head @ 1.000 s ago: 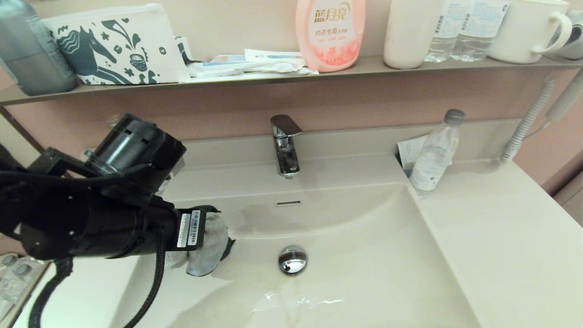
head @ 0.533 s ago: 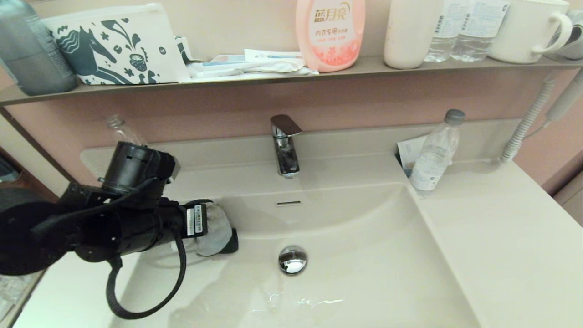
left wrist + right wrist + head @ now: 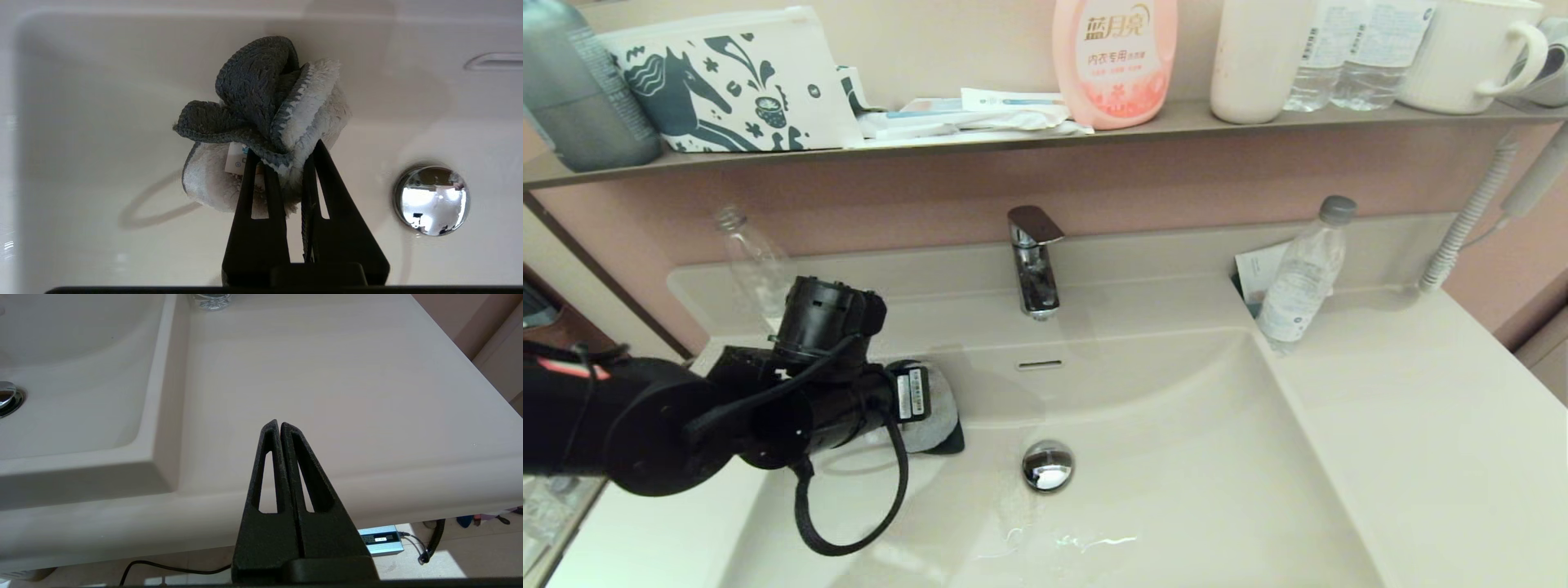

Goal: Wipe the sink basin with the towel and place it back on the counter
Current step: Wipe the sink

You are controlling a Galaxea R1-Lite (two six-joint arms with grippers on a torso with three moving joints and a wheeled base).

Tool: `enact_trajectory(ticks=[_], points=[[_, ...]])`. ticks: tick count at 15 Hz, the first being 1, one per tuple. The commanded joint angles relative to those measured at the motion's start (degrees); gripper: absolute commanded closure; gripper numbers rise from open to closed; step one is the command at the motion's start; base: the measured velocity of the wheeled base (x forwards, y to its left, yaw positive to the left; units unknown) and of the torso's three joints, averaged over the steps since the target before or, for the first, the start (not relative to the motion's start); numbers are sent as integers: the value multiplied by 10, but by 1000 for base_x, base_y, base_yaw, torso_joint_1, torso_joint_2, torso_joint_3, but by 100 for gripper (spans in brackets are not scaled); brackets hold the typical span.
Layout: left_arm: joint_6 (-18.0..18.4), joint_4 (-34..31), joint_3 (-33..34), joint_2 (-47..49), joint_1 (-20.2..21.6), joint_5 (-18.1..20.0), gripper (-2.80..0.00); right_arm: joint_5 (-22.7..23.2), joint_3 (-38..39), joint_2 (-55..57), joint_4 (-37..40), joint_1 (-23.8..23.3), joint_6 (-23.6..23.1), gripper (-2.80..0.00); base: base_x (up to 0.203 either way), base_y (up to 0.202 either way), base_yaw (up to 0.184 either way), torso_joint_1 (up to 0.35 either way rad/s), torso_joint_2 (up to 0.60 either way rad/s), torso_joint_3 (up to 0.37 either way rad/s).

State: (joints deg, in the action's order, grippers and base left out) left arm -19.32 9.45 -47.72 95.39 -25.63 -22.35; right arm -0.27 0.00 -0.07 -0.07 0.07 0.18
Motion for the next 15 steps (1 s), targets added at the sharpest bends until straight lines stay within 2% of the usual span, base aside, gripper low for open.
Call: enact_trajectory(ticks=[1,7,10,15], points=[[-3,1,-24,40,-26,-20,0,0,0,1,0,0,0,0,0,0,0,0,0,0],[-18,-4,-121,125,-103,-72,0,0,0,1,0,0,1,0,0,0,0,0,0,0],[-31,-21,-144,139,-130,-77,0,0,0,1,0,0,1,0,0,0,0,0,0,0],[-55,-98,-228,159,-153,-86,0,0,0,1,0,0,0,0,0,0,0,0,0,0]])
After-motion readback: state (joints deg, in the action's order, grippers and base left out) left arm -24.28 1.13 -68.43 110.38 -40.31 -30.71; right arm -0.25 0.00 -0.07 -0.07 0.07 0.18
